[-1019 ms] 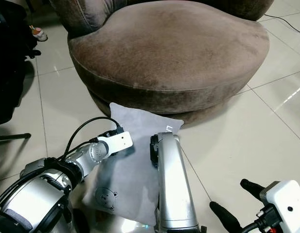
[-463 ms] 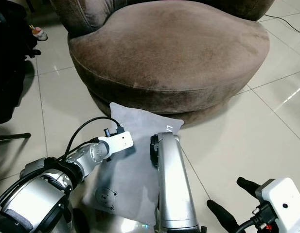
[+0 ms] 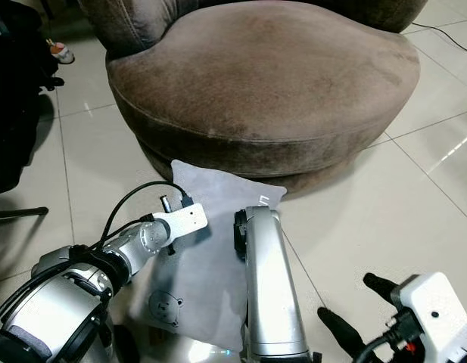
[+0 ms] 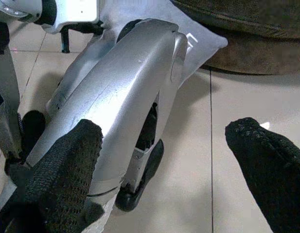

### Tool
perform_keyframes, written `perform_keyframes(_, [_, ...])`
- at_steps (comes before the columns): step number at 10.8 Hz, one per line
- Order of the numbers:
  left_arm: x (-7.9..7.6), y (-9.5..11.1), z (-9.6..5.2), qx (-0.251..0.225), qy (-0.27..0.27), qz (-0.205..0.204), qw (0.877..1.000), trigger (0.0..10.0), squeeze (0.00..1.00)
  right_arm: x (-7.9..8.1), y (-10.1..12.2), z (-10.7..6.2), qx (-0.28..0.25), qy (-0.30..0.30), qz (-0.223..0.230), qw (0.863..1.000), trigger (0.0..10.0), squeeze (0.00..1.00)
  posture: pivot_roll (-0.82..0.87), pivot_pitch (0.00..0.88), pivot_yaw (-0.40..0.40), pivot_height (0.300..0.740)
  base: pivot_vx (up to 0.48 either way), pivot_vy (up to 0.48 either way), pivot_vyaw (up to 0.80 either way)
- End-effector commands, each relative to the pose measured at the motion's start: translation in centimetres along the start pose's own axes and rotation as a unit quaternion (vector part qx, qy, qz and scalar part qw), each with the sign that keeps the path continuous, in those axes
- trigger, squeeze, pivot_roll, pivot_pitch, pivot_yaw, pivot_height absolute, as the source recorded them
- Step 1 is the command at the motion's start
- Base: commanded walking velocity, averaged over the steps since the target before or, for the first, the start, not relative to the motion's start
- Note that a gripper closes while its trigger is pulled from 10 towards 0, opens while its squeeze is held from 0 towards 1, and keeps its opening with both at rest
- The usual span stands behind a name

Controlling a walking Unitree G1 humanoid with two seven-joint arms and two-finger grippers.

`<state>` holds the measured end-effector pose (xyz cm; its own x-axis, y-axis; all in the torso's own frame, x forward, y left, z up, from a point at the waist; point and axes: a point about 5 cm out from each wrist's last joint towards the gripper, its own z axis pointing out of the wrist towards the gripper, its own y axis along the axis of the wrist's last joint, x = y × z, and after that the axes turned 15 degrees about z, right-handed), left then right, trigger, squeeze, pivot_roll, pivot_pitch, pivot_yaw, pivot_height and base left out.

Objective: Move the pillow to the sofa from floor

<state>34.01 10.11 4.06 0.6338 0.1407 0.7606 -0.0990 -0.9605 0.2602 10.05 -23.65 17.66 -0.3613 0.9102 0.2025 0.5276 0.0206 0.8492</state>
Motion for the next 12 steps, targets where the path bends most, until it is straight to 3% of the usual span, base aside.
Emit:
perform_keyframes(1, [0.0, 0.4, 0.1, -0.005, 0.002, -0.009, 1.000, 0.0, 0.00, -0.1, -0.1, 0.1, 0.002, -0.003, -0.005, 1.000, 10.0, 0.00, -0.68, 0.246, 0.010, 0.331, 0.000, 0.000, 0.00])
perform_keyframes(5, [-0.6, 0.4, 0.1, -0.005, 0.008, -0.083, 0.996, 0.0, 0.00, -0.6, -0.3, 1.5, -0.007, 0.001, -0.004, 1.000, 10.0, 0.00, -0.65, 0.196, 0.023, 0.331, 0.000, 0.000, 0.00])
perform_keyframes(7, [0.1, 0.8, 0.1, -0.023, 0.042, -0.138, 0.989, 0.0, 0.00, -0.8, -0.3, 3.7, -0.032, 0.012, -0.001, 0.999, 10.0, 0.00, -0.60, 0.138, 0.056, 0.331, 0.000, 0.000, 0.00])
perform_keyframes(8, [1.2, 1.1, 0.0, -0.039, 0.077, -0.183, 0.979, 0.0, 0.00, -1.0, -0.2, 5.3, -0.048, 0.019, 0.002, 0.999, 10.0, 0.00, -0.56, 0.090, 0.081, 0.331, 0.000, 0.000, 0.00])
perform_keyframes(10, [2.3, 0.9, -0.3, -0.074, 0.116, -0.299, 0.944, 0.0, 0.00, -1.2, -0.1, 8.3, -0.070, 0.034, 0.004, 0.997, 10.0, 0.00, -0.49, 0.022, 0.104, 0.331, 0.000, 0.000, 0.00])
perform_keyframes(11, [3.7, 1.0, -0.7, -0.117, 0.139, -0.391, 0.902, 0.0, 0.00, -1.2, 0.1, 10.3, -0.085, 0.047, 0.004, 0.995, 10.0, 0.00, -0.44, 0.000, 0.116, 0.331, 0.000, 0.000, 0.00])
perform_keyframes(12, [5.3, 1.2, -1.1, -0.147, 0.161, -0.416, 0.883, 0.0, 0.00, -1.1, 0.4, 11.9, -0.095, 0.056, 0.004, 0.994, 10.0, 0.00, -0.40, 0.000, 0.125, 0.331, 0.000, 0.000, 0.00])
